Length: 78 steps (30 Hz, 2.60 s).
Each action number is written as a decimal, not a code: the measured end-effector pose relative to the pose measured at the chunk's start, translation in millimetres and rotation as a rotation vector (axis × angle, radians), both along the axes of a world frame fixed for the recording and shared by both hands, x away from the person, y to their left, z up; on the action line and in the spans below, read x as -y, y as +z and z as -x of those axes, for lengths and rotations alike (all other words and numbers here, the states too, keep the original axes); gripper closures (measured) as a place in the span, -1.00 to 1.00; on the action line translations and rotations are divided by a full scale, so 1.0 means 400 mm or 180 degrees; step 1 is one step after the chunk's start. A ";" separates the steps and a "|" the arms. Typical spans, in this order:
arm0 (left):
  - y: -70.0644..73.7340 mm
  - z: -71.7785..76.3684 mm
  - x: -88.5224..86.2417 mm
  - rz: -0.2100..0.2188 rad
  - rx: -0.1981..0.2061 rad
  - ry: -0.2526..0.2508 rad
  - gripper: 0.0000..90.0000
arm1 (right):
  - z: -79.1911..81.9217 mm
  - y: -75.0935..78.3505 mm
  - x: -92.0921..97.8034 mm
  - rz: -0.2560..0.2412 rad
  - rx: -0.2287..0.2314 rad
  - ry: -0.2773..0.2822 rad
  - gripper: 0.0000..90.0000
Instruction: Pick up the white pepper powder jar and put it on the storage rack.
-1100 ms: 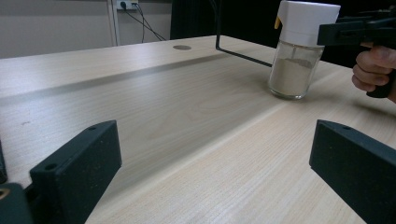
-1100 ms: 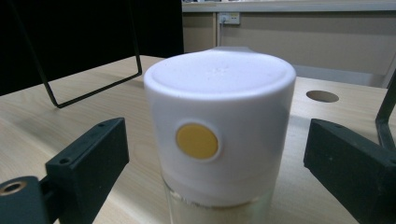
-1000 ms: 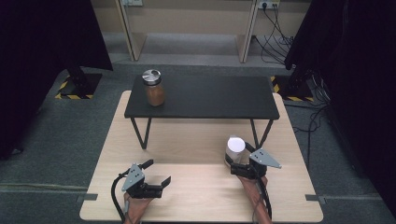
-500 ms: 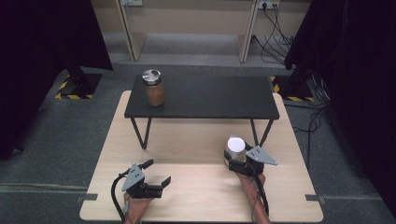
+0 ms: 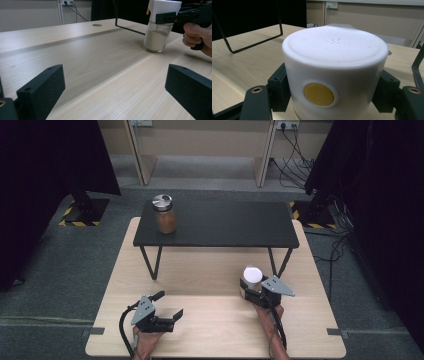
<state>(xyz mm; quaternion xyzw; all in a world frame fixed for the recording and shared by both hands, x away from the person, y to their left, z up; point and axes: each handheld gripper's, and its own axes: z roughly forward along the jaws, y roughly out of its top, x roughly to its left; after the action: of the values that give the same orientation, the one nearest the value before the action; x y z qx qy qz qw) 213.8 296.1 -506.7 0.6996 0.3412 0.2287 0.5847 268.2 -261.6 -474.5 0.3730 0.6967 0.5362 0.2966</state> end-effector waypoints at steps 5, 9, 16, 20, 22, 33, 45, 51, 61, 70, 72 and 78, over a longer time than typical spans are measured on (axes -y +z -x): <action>0.000 0.000 0.000 -0.0001 0.0000 0.0000 -0.96 | 0.003 0.003 -0.003 0.0015 -0.0003 -0.0016 -0.32; 0.000 -0.001 0.000 -0.0003 -0.0003 -0.0005 -0.95 | 0.009 0.010 -0.006 0.0062 0.0014 -0.0017 -0.32; 0.001 -0.001 0.000 -0.0007 -0.0005 -0.0006 -0.95 | 0.022 0.044 0.010 0.0075 0.0031 0.0104 -0.32; 0.001 -0.001 0.001 -0.0011 -0.0005 -0.0005 -0.95 | 0.028 0.068 0.025 0.0060 0.0018 0.0180 -0.32; 0.001 -0.001 0.001 -0.0015 -0.0008 -0.0006 -0.95 | 0.029 0.085 0.031 0.0065 -0.0011 0.0229 -0.32; 0.001 -0.002 0.000 -0.0008 -0.0012 -0.0015 -0.95 | 0.020 0.196 0.050 0.0051 -0.0154 0.0540 -0.32; 0.001 -0.002 -0.001 -0.0009 -0.0013 -0.0016 -0.95 | -0.014 0.339 0.037 0.0044 -0.0158 0.0774 -0.32; 0.002 -0.003 0.000 -0.0008 -0.0018 -0.0018 -0.95 | -0.029 0.406 0.021 0.0087 -0.0137 0.0833 -0.32; 0.001 -0.002 0.000 -0.0003 -0.0018 -0.0015 -0.95 | -0.064 0.491 0.006 -0.0010 -0.0071 0.0754 -0.32; 0.001 -0.002 0.000 0.0000 -0.0019 -0.0008 -0.95 | -0.089 0.537 -0.004 -0.0005 -0.0027 0.0642 -0.32; 0.001 -0.002 -0.001 0.0002 -0.0019 -0.0009 -0.95 | -0.096 0.542 -0.005 -0.0012 -0.0027 0.0628 -0.32; 0.001 -0.003 -0.001 0.0004 -0.0023 -0.0014 -0.95 | -0.116 0.555 -0.010 -0.0048 -0.0056 0.0570 -0.32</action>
<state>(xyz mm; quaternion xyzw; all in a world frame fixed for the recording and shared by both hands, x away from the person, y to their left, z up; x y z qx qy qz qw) 215.0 296.5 -506.3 0.7008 0.3419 0.2247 0.5844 314.5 -257.4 -252.5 0.3162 0.7258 0.5625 0.2385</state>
